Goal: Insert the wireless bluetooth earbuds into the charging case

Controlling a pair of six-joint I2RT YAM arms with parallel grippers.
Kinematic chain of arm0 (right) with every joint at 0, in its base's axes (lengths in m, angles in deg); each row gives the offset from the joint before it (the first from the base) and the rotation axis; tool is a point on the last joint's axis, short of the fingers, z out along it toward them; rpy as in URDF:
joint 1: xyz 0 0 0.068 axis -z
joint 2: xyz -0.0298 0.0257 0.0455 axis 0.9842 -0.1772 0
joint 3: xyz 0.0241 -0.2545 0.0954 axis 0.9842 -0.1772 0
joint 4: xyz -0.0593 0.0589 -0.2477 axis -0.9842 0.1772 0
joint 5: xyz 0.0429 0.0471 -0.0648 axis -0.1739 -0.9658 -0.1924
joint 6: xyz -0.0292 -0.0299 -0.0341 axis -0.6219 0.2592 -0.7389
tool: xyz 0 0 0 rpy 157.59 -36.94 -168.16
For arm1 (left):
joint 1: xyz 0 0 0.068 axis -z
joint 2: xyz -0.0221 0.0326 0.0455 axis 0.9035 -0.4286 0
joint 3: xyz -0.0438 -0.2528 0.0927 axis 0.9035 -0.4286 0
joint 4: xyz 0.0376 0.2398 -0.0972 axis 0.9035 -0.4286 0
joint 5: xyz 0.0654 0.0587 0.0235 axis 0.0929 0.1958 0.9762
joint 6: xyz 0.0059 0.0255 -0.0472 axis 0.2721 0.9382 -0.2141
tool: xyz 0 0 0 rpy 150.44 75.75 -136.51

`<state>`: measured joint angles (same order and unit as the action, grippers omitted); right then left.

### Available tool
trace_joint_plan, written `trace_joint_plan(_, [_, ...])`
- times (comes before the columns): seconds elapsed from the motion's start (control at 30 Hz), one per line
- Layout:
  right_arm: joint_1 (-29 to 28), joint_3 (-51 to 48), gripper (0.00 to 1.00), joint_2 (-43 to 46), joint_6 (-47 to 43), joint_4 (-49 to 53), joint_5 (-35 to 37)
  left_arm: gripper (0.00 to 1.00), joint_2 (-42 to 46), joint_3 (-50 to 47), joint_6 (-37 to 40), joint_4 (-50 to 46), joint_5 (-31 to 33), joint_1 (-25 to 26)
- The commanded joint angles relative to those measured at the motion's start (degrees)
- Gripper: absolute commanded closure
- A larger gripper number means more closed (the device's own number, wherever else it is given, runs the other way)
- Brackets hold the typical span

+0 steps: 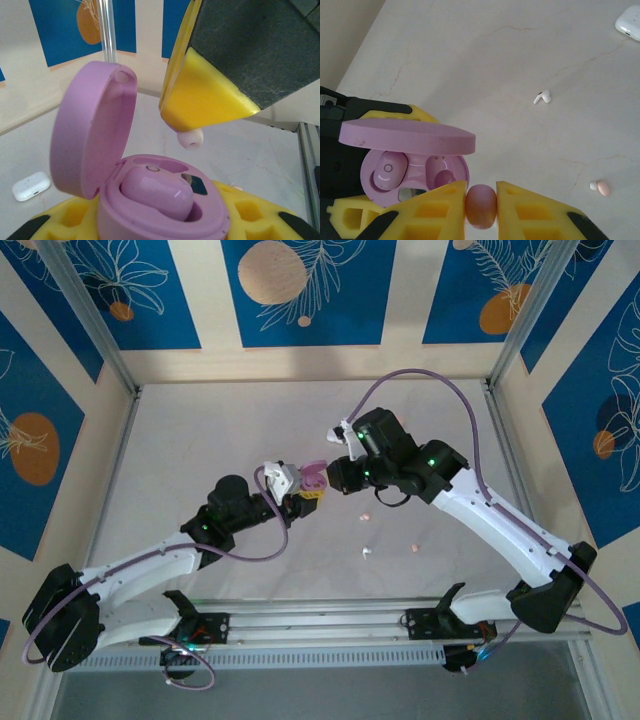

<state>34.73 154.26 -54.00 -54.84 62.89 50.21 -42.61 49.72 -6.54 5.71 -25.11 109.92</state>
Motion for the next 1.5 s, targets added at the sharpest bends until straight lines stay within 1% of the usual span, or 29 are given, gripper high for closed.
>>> trace_joint_plan(0.0, [-0.5, 2.2, 0.79, -0.8, -0.6, -0.6, 0.5, 0.67, 0.1, 1.9, -0.2, 2.2, -1.6, 0.9])
trace_joint_plan(0.67, [-1.7, 2.5, 0.79, -2.4, -0.2, -2.0, 1.1, 0.67, 0.4, 1.7, -1.0, 2.7, -1.2, 1.1])
trace_joint_plan(0.9, [-3.9, 3.5, 0.79, -4.2, -2.1, 0.7, 5.7, 0.67, 0.7, 1.6, -1.5, 3.6, -0.7, 1.1])
trace_joint_plan(1.03, [-4.9, 4.0, 0.79, -4.8, -3.1, 1.3, 6.5, 0.67, 0.7, 1.5, -1.7, 4.0, -0.5, 1.1])
trace_joint_plan(1.17, [-6.1, 4.8, 0.79, -5.7, -4.2, 3.1, 8.9, 0.67, 0.9, 1.2, -1.9, 4.5, -0.1, 1.1])
trace_joint_plan(1.47, [-7.1, 5.7, 0.79, -6.1, -5.0, 5.3, 11.6, 0.67, 1.2, 0.9, -1.7, 4.5, 0.8, 1.1])
